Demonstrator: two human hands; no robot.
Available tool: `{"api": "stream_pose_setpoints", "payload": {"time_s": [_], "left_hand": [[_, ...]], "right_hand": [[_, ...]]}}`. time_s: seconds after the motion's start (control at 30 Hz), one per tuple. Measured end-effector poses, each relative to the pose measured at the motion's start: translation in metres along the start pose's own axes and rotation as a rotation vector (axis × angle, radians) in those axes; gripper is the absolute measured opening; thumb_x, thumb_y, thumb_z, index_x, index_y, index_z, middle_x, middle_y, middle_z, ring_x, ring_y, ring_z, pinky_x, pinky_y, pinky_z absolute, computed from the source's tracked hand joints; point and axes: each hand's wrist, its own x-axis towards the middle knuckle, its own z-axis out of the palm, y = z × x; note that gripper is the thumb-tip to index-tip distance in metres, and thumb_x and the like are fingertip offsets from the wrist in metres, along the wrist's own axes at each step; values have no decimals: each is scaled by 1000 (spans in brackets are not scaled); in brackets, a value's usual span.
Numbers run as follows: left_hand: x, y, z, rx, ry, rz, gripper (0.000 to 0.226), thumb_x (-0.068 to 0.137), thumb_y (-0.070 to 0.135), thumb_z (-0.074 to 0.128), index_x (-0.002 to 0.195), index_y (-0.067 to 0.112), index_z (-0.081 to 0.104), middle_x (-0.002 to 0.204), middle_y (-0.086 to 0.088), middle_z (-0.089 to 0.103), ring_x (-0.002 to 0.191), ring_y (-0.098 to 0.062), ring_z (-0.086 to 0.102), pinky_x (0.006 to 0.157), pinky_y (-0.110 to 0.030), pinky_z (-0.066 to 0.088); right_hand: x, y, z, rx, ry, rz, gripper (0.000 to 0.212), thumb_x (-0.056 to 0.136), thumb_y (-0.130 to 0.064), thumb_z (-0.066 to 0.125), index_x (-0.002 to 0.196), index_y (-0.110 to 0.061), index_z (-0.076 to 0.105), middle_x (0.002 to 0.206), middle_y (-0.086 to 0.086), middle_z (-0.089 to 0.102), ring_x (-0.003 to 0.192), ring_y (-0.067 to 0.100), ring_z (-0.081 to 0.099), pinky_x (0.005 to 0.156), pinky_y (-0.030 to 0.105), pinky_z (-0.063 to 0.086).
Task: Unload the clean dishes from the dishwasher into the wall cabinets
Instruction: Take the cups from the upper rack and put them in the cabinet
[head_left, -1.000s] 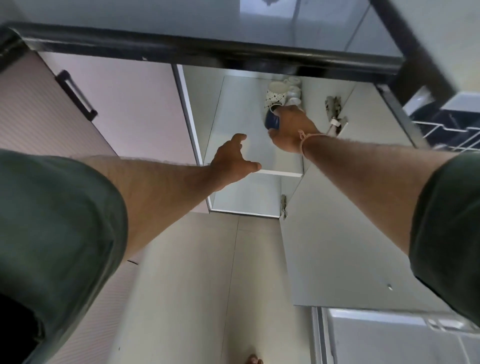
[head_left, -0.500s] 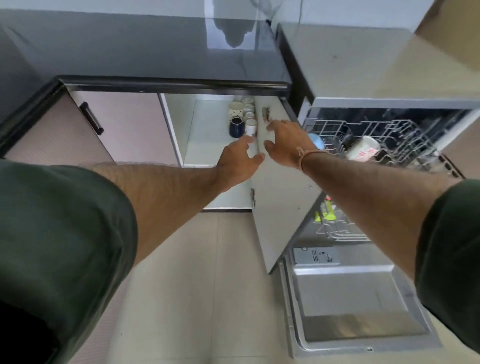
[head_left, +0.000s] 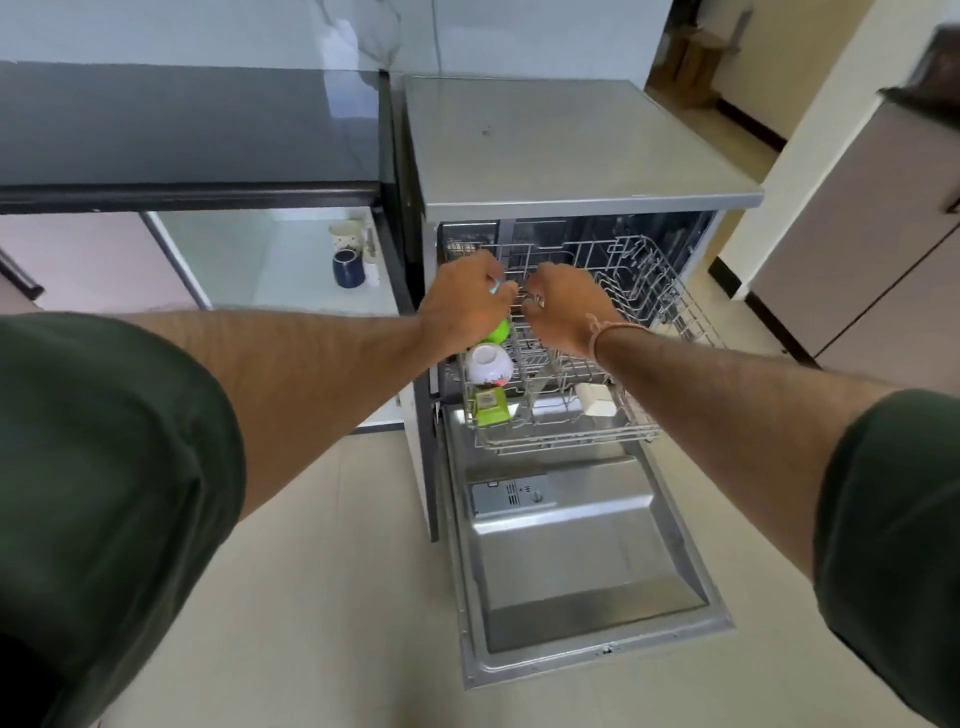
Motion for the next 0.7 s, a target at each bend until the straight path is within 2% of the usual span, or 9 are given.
{"api": "stream_pose_setpoints", "payload": {"time_s": [0.13,0.2,0.27,0.37,0.57,0.63,0.7], "left_hand": [[22,14,41,-3,-162,-88,42,97,36,59,131,12,52,117,-4,63,77,-6,55,56,-15,37],[39,13,61,-29,-228,-148,43,97,32,59,134,12,49,114,-1,60,69,-1,50,53,-15,38],[60,9,81,-62,-282,-199,45,97,29,61,136,12,46,115,-3,58,68,-1,49,55,-15,43],[99,4,107,-81,-319,-246,50,96,28,62,140,13,43,128,-8,59,69,-3,48,56,-14,41],[153,-21,158,-67,-387,-281,56,94,29,63,143,13,41,133,-10,59,94,-17,57,66,-21,45],[167,-27,172,-82,-393,-308,54,94,28,63,142,13,42,131,-9,60,96,-19,58,66,-23,45],[183,-30,189,-119,-398,-344,50,94,23,63,139,13,44,127,-9,61,94,-19,58,69,-29,52]], "right_hand": [[10,49,6,4,-32,85,29,93,-25,55,119,-12,57,113,6,63,97,23,60,86,37,53],[25,71,13,7,-48,125,33,93,-21,56,123,-10,55,116,8,62,97,23,59,86,35,52],[45,93,22,22,-78,149,38,91,-19,56,127,-8,54,119,10,62,97,23,59,87,35,54],[87,123,37,57,-113,175,44,91,-19,59,132,-8,51,126,11,61,106,26,60,91,35,54],[155,172,73,105,-135,240,45,90,-14,61,133,-7,48,126,13,59,100,27,63,79,28,55],[175,187,84,111,-158,253,48,90,-15,62,135,-7,45,126,14,58,101,28,63,76,27,52],[198,203,96,124,-183,269,53,89,-15,64,137,-8,43,129,15,56,105,30,61,79,28,53]]}}
